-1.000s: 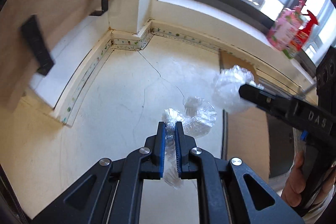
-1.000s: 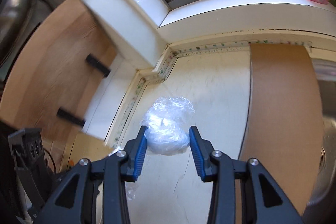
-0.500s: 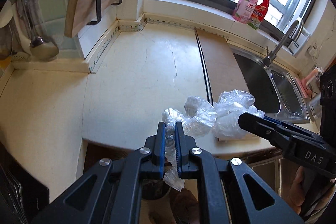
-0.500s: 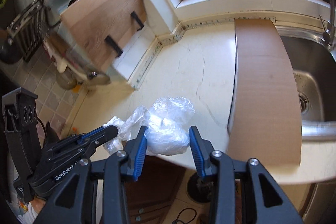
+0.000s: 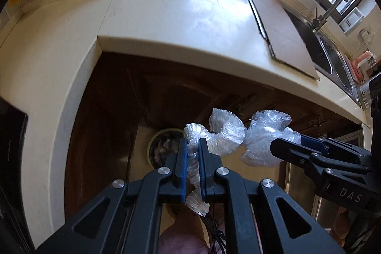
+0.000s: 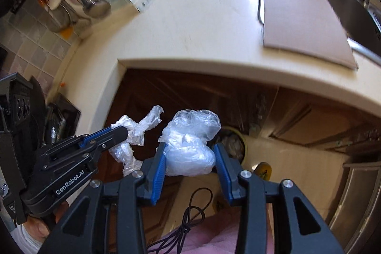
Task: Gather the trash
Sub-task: 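Carry both plastic bags down over the trash bin, then open both tools to drop the plastic bags into the bin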
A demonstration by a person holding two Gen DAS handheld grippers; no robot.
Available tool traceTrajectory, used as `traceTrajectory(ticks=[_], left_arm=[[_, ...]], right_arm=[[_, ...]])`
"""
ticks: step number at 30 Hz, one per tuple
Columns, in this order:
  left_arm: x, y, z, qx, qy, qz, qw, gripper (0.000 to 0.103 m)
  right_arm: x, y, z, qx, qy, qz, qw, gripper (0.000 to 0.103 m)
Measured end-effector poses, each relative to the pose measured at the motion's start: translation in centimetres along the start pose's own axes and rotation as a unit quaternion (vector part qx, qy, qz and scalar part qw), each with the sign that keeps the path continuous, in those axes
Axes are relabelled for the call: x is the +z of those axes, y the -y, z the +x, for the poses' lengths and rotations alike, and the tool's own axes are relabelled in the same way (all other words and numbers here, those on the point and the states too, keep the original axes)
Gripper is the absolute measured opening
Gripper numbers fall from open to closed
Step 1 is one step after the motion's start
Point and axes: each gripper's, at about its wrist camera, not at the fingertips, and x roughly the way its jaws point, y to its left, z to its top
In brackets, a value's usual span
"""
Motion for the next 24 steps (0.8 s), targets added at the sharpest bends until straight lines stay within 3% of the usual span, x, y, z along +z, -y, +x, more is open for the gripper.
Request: traceTrajectory(ticks=[4, 13, 22, 24], left_arm=[[-2.6, -1.3, 4.0, -0.005, -0.037, -0.023, 0.999, 0.006], [-7.6, -4.9, 16.5, -0.005, -0.111, -0.075, 0.9909, 0.007], [-7.8, -8.2, 29.8, 0.013, -0.135, -0.127, 0.9827, 0.007], [-7.2, -8.8, 31.9, 0.017, -0.141, -0.136, 0.9806, 0.012]], right_arm=[[-1.6, 1.6, 3.9, -0.012, -0.037, 0.009, 0.999, 0.04], [-5.5, 7.1, 17.1, -0.03, -0.132, 0.032, 0.99, 0.04], [-6.1, 10.4, 30.2, -0.036, -0.16, 0.033, 0.986, 0.043], [-5.8, 10.5, 32.3, -0.042, -0.167, 0.029, 0.985, 0.044]])
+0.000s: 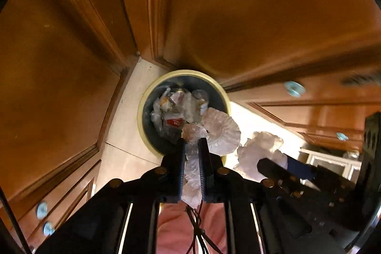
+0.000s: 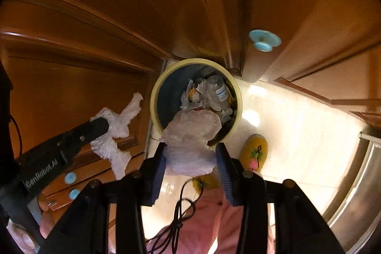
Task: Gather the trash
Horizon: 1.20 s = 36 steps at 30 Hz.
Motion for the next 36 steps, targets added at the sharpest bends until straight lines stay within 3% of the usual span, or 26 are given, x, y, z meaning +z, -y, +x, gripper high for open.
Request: traceTrajectory(ticks=[3, 4, 5, 14, 21, 25, 30, 36], left_arm=[[1.2, -0.7, 1.9, -0.002, -0.006, -0.015, 0.9999, 0.041], [1.4, -0.8, 2.1, 0.001, -0.007, -0.018, 0.9998, 0.06], [1.5, -0.9, 2.3, 0.008, -0.005, -0.02, 0.9998, 0.07], [0.1, -1.4, 1.7, 0.033, -0.018, -0.018, 0.9991, 0.075], [-1.3, -1.2, -1.9, 0.044, -0.012, -0.024, 0.9987, 0.08], [-1.8, -0.7, -6.4, 0.043, 0.003, -0.011, 0.999, 0.082], [-2.3, 1.6, -13.9, 0.044, 0.035, 0.031, 0.9979, 0.09], [-2.1, 5.1, -24.3, 0.061, 0.106, 0.1, 0.9874, 0.092]], right_arm=[[1.3, -0.1, 1.9, 0.007, -0.009, -0.001, 1.0, 0.045], [1.7, -0.2, 2.3, 0.002, -0.01, -0.005, 1.0, 0.046], [1.9, -0.3, 2.5, -0.003, -0.01, -0.009, 1.0, 0.047], [2.5, -0.8, 1.6, -0.013, -0.015, -0.029, 0.999, 0.052], [1.9, -2.2, -1.5, -0.005, -0.013, -0.035, 0.999, 0.053], [1.0, -3.0, -6.0, 0.003, 0.008, -0.036, 0.999, 0.053], [-0.6, -4.3, -14.7, 0.013, 0.052, -0.04, 0.998, 0.053], [-2.3, -5.8, -25.8, 0.024, 0.125, -0.051, 0.99, 0.053]])
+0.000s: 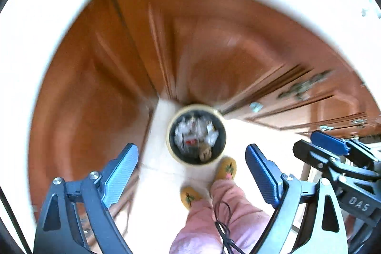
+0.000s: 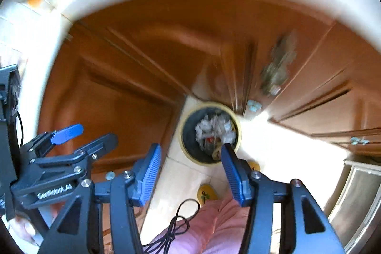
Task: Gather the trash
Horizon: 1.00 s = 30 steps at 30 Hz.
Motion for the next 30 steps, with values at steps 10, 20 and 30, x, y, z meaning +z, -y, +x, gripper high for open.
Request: traceTrajectory(ticks=[10, 20, 30], left_arm=[[4.4, 3.1, -13.7, 0.061, 0.17, 0.041, 0.9827, 0.1], [7.5, 7.3, -21.8, 0.045, 0.234, 0.051, 0.9699, 0.1], [5.2, 11.2, -26.1, 0.05, 0.248, 0.044, 0.9665, 0.1]], right_arm=[[1.6, -2.9, -15.7, -0.036, 0.149, -0.032, 0.988, 0.063], [3.5, -2.3, -23.3, -0.065, 0.197, -0.002, 0.978, 0.063], [2.7, -1.8, -26.0, -0.099, 0.238, 0.0, 0.966, 0.069]])
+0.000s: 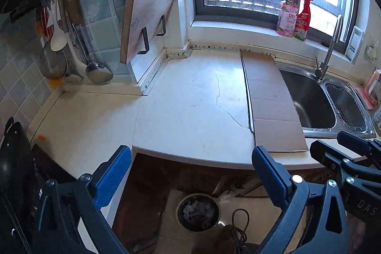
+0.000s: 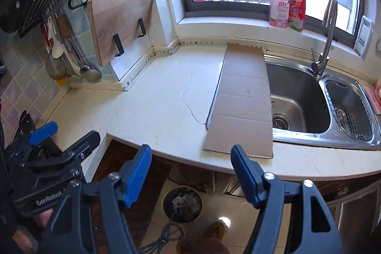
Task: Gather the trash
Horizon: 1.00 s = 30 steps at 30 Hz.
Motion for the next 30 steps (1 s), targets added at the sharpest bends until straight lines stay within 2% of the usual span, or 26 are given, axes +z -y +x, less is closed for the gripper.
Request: traceTrajectory(ticks=[5, 21, 30], left_arm=[[-0.2, 0.9, -0.3, 0.022, 0.006, 0.004, 0.9997, 0.1], [1.3, 2.2, 0.8, 0.007, 0.01, 0.0, 0.9999, 0.1], [1.9, 1.9, 0.6, 0.005, 0.024, -0.018, 0.9995, 0.1]], right_arm=[[0.3, 0.6, -0.1, -0.014, 0.007, 0.008, 1.0, 0.069], [1.6, 0.9, -0.5, -0.042, 0.032, -0.012, 0.999, 0.069], [2.1, 2.1, 0.6, -0.046, 0.014, 0.002, 0.999, 0.069]])
